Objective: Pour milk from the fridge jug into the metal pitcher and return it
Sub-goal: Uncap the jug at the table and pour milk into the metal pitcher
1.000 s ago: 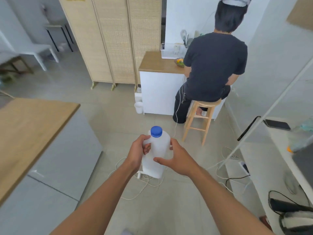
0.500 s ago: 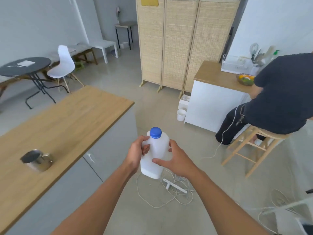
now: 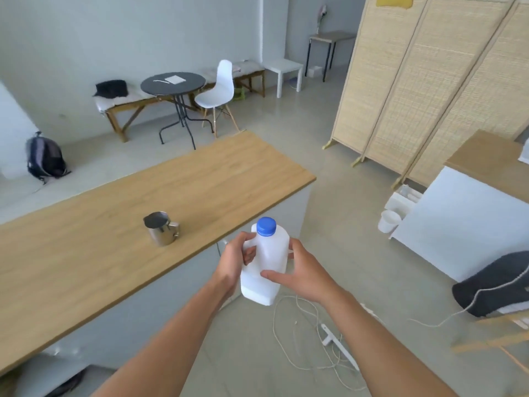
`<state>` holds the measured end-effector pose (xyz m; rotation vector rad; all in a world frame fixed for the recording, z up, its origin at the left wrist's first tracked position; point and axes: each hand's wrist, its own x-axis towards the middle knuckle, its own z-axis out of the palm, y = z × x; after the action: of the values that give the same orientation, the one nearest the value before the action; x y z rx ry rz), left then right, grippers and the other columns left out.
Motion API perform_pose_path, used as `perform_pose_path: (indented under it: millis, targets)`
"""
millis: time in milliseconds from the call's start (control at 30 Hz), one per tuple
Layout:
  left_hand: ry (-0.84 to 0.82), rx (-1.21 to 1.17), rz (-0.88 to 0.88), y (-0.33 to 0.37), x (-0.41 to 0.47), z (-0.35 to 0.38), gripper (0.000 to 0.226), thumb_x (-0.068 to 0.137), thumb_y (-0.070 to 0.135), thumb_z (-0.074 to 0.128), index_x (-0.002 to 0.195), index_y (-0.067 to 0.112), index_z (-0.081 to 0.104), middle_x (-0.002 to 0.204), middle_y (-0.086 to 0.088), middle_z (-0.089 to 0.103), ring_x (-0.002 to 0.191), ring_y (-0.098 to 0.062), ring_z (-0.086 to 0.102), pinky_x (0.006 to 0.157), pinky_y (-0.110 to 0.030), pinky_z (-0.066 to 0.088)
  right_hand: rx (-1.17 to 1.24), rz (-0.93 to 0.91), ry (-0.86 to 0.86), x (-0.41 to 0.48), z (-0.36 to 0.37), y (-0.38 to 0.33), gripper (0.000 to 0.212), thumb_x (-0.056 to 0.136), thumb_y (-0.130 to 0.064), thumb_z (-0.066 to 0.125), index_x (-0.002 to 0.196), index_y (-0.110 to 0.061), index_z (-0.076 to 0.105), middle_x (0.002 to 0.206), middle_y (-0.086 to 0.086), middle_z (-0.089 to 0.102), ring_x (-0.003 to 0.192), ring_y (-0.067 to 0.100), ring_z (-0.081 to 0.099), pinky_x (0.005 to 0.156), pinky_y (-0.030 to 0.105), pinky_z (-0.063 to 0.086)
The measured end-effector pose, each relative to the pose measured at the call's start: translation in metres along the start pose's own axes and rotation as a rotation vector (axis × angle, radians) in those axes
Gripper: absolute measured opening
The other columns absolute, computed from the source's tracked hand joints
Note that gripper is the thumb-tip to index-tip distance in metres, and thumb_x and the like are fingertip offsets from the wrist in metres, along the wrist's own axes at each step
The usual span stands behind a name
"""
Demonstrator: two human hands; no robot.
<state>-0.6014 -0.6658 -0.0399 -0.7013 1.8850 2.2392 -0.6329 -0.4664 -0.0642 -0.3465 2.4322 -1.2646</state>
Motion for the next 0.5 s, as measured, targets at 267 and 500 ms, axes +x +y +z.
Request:
perform_pose_path:
  millis: [267,500]
  targets:
    - [0.219,-0.094,0.022,0.007,0.011,-0.062,0.049,0.099,0.043,0.056,0.056,0.028,0.038,0.069,0.002,0.031,0.067,-0.020,0.029,0.072,-0.040,0.024,-0.064,-0.110,-0.226,0.071,0.036,-0.040,0.105,0.073,-0.071,0.092,0.158,-0.041,0.037,0.143,-0.028,0.057,0.127,-0.014,0.054,0.092,0.021,0.049]
    - [0.436,-0.152,0.102,0.016,0.019,-0.103,0.044,0.093,0.047,0.059,0.067,0.023,0.034,0.071,0.000,0.030,0.071,-0.021,0.026,0.076,-0.042,0.020,-0.106,-0.245,-0.448,0.134,0.060,-0.081,0.090,0.081,-0.056,0.095,0.151,-0.041,0.042,0.138,-0.037,0.053,0.119,-0.030,0.049,0.084,0.004,0.044]
